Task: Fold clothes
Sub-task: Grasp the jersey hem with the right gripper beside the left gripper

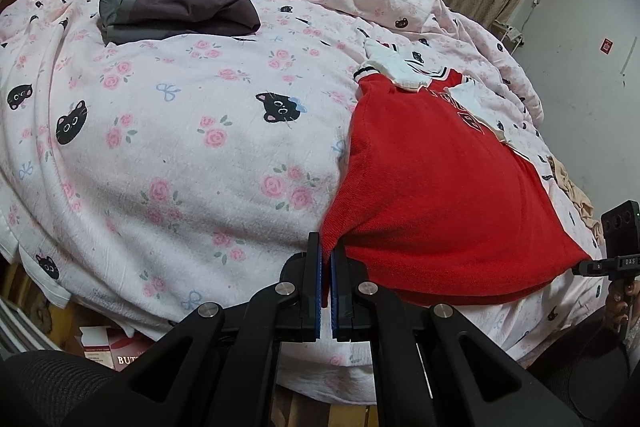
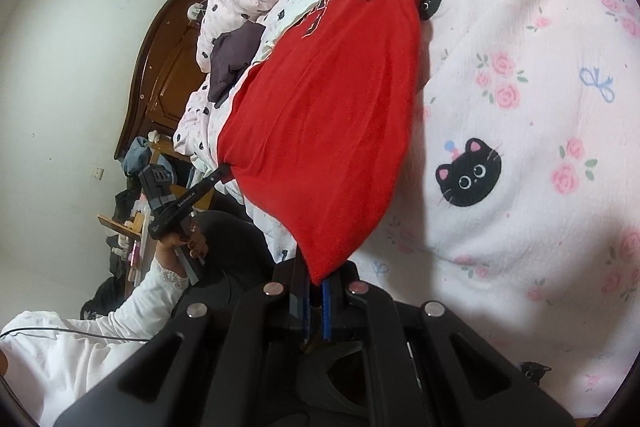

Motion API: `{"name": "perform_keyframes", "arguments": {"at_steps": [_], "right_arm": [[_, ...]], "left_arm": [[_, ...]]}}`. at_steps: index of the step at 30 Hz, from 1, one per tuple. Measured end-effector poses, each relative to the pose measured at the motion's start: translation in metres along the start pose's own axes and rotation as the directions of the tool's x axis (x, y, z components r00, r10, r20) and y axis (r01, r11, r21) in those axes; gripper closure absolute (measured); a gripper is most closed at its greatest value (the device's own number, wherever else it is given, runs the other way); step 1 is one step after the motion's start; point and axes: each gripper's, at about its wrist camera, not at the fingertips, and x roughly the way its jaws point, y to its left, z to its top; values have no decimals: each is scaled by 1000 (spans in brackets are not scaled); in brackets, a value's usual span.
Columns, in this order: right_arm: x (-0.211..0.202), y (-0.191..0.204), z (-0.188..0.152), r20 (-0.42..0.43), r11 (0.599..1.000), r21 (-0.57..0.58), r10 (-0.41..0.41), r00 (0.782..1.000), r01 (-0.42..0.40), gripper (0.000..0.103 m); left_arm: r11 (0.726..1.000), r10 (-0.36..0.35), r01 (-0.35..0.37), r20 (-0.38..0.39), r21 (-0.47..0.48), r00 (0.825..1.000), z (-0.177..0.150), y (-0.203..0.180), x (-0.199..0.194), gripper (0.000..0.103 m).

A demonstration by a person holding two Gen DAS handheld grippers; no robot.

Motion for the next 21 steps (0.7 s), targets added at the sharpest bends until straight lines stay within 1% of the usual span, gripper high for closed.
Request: {"name": "perform_keyframes", "arguments": {"at_steps": [4,7,10,11,13,15,17,19,21], "right_arm": [[2,0,-4,-22,1000,4,-2,1000,2,99],[5,-5,-7,-48,999,35,-10,999,11,99],[14,-16,-8,-82,995,78,-51,995,57,98],[17,-19,-8,-96,994,90,-59,994,68,94],[21,-22,-9,-110,991,98,-77,991,88,94],[22,-25,-9,-112,989,109,-83,990,96,86],[20,-26,-8,-101,988,118,-89,991,101,60],[18,-26,-8,-86,988,124,-81,993,91,55],[17,-25,-8,-75,988,133,-67,995,76,55]], "left_arm": [[1000,4,-4,-5,-1,1000,-1,0,1,101],[1000,8,-8,-9,-1,1000,-1,0,2,101],[1000,11,-11,-13,-1,1000,-2,0,3,101],[1000,13,-13,-13,-1,1000,-2,-1,3,101],[1000,15,-15,-16,-1,1000,-2,-1,4,101],[1000,18,-18,-18,-1,1000,-3,-1,4,101],[1000,21,-21,-20,-1,1000,-4,-1,5,101],[1000,23,-23,-22,0,999,-4,-1,5,101],[1000,24,-24,-24,2,999,-4,-1,5,101]]}}
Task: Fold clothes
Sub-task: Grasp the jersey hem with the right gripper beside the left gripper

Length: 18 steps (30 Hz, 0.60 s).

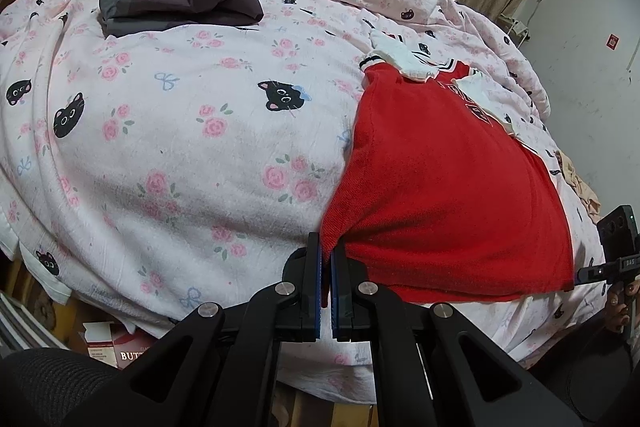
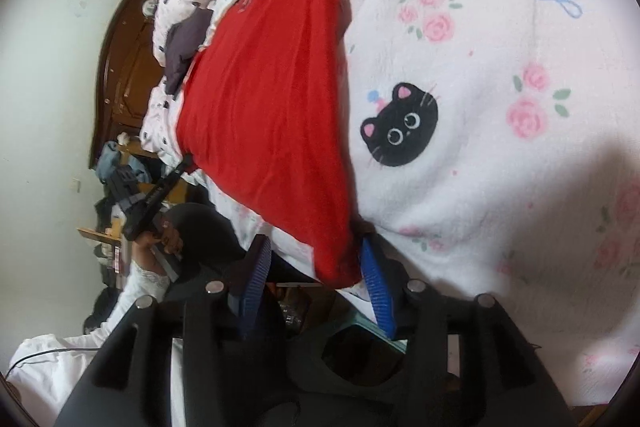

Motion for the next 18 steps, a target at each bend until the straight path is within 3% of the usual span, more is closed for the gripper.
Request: {"name": "perform_keyframes", "arguments": {"at_steps": [7,9,10,11,18], "right_arm": [[13,0,3,-34,1000,10,-13,999,13,55],[17,0,4,-46,1000,7,-2,999,2,64],[19,0,4,-52,1000,6,3,999,-3,86],[21,1,4,-58,1000,4,10,998,-9,98],[7,15,2,-5,994,-27,107,994,-107,98]], "left_arm": [[1000,-2,2,-16,-2,1000,-1,0,2,101],[1000,-9,9,-27,-7,1000,-1,1,2,101],[1000,-13,12,-31,-8,999,-2,2,2,101],[1000,-16,16,-34,-7,999,-1,2,2,101],[999,-44,44,-22,-16,999,-1,3,-6,101]]}}
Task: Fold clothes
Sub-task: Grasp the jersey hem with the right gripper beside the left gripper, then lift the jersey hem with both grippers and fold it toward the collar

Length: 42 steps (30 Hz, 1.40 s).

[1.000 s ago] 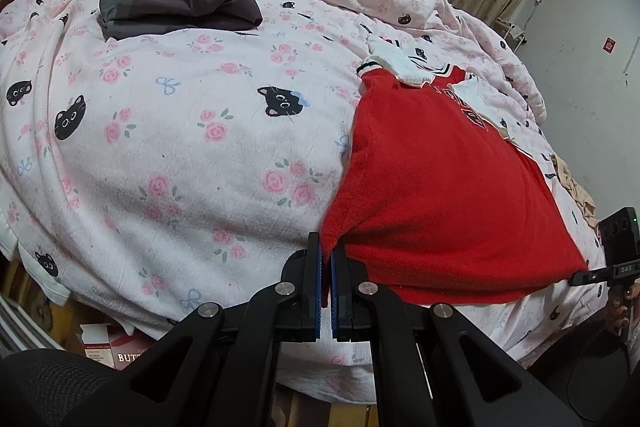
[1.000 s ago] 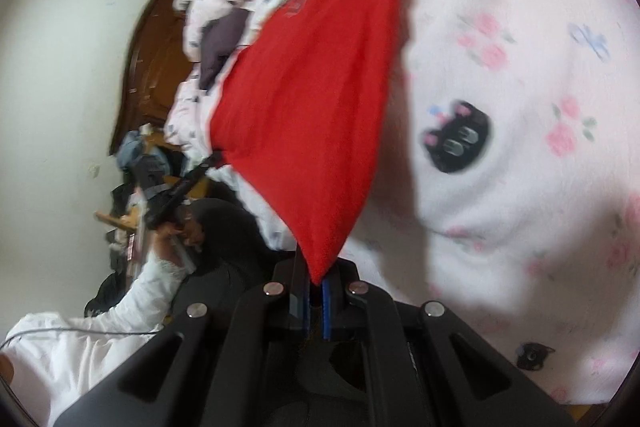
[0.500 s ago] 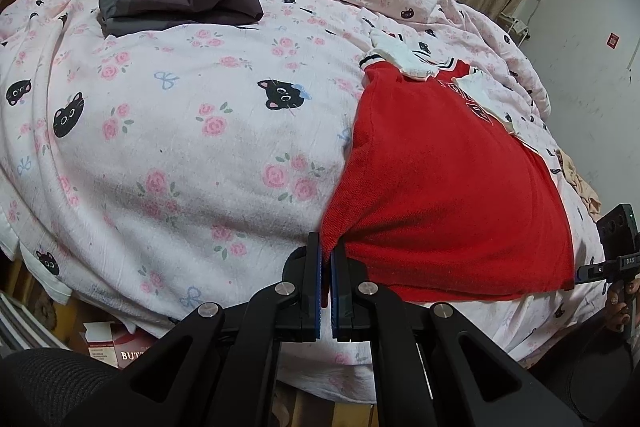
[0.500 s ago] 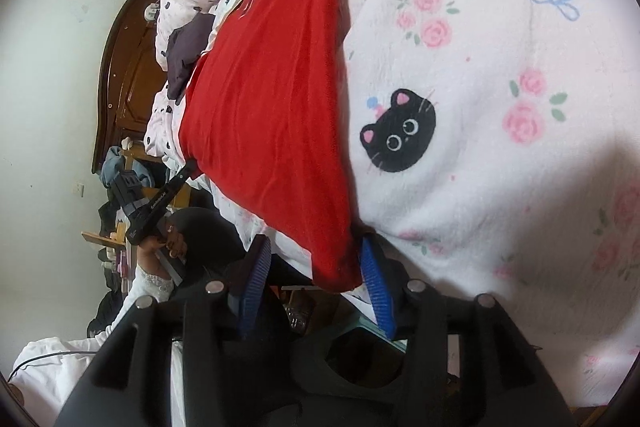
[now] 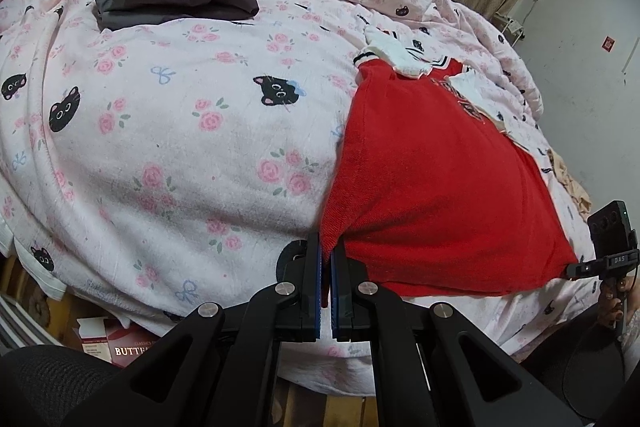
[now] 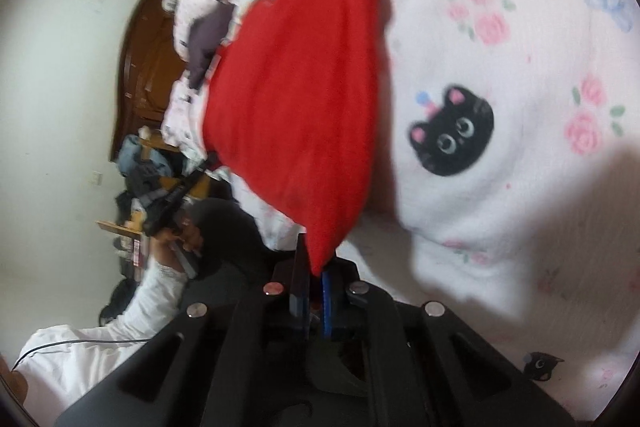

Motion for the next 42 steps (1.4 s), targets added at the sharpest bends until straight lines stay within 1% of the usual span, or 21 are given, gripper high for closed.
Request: {"name": "perform_keyframes", "arguments": {"at_steps": [2,4,9,15,18,21,25,32,37,42], "right_arm": [[-7,4,0,28,999,-5,32,999,-32,98],[-10,3,1,39,999,-2,45,998,-45,98],[-14,6,4,50,998,-12,68,996,-68,98],[-25,10,5,67,991,-43,126,990,-123,98],[-30,16,7,67,988,-66,147,987,-143,98],[-35,23,13,71,984,-86,160,985,-154,98],[-48,30,26,95,980,-98,183,978,-174,98],[-71,49,62,137,974,-130,203,970,-185,98],[-88,59,100,162,972,-144,207,965,-184,98],[-98,65,143,175,975,-151,189,966,-163,98]], "left_arm": [[1000,-7,7,2,-4,1000,1,0,-2,101],[1000,-10,10,3,-5,1000,1,1,-2,101],[999,-25,25,3,-20,1000,4,1,-4,101],[998,-49,49,-13,-44,999,10,0,-9,101],[996,-76,74,-38,-59,996,17,0,-13,101],[990,-112,107,-56,-94,992,26,0,-19,101],[980,-161,154,-50,-123,986,47,-3,-27,101],[973,-204,201,-13,-115,979,93,-17,-31,101],[970,-213,213,11,-115,977,132,-22,-21,101],[966,-220,221,27,-132,975,174,-24,1,101]]}}
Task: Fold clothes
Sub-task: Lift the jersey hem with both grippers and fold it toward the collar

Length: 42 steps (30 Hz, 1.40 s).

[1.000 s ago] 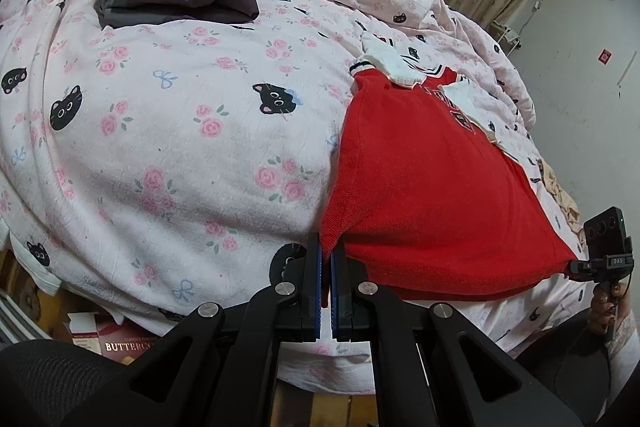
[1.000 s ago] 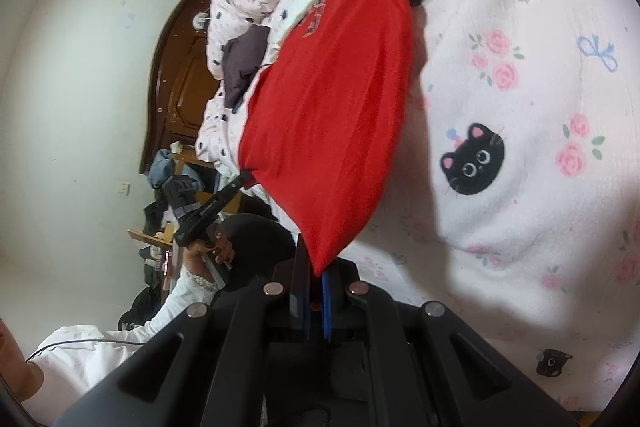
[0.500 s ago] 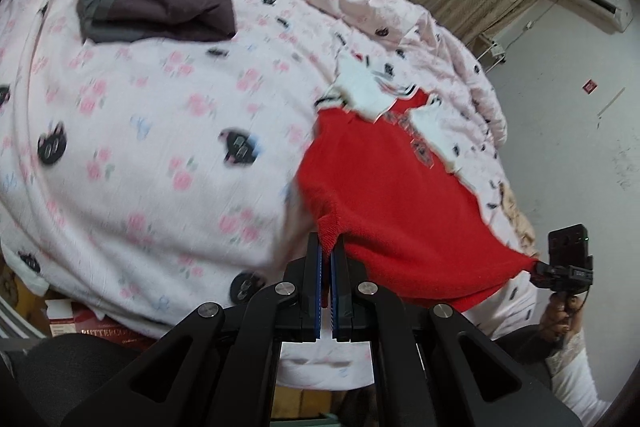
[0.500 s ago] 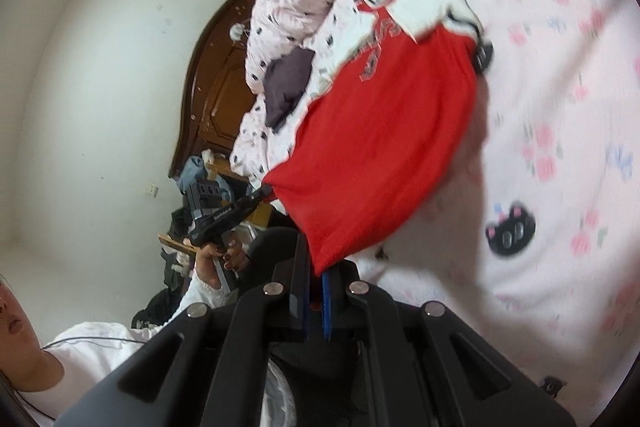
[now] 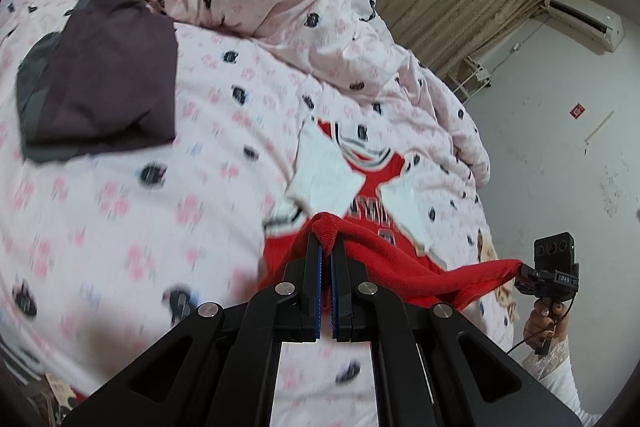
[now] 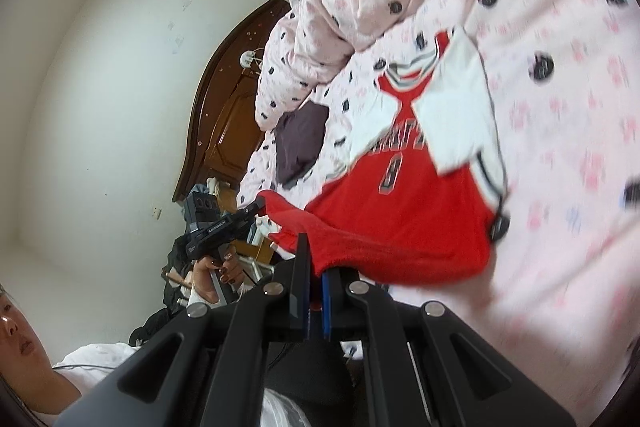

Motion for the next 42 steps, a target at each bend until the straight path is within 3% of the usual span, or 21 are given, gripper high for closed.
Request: {"name": "perform_keyframes", "arguments": {"at_steps": [9,18,22,32,34,39,42], "right_arm": [[9,-21,82,18,1000,9,-29,999,29,98],[36,-76,144,0,993,75,-89,996,89,98],[50,-106,163,-18,986,115,-122,992,124,98],[70,-150,186,-42,973,167,-154,987,159,98],[73,-156,188,-48,968,175,-176,983,182,96],[72,-161,197,-18,956,195,-220,975,219,95],[74,-155,204,-10,952,170,-258,966,255,93]], "left_arm": [[1000,-5,6,15,-29,1000,66,6,52,101],[997,31,-32,-22,-73,999,109,30,131,101],[992,50,-55,-49,-112,998,113,47,165,101],[980,91,-100,-64,-170,994,115,71,195,100],[973,128,-138,-69,-184,989,115,76,201,93],[955,141,-143,-24,-258,990,117,89,196,90],[947,202,-193,12,-258,979,122,90,187,90]]}}
